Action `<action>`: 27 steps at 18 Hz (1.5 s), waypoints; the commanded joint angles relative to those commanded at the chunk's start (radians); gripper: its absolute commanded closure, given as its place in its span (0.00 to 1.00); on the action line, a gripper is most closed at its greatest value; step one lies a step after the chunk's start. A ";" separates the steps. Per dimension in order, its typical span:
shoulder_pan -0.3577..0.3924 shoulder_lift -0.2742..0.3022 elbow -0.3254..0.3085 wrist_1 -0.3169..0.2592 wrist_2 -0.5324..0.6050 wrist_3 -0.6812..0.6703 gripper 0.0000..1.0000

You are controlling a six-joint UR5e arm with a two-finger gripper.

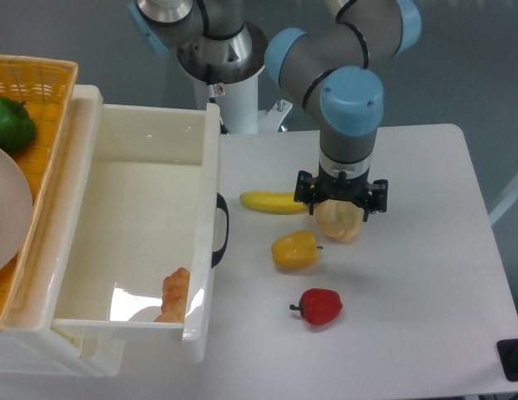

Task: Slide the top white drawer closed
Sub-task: 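Lower the open gripper from above the bread roll toward the table, then move the gripper sideways toward the open white drawer's front panel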

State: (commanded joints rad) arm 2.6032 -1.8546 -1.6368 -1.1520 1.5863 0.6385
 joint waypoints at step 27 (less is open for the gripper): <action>-0.115 -0.083 0.008 0.000 -0.163 -0.148 0.00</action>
State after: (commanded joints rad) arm 2.4881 -1.9374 -1.6291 -1.1520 1.4235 0.4909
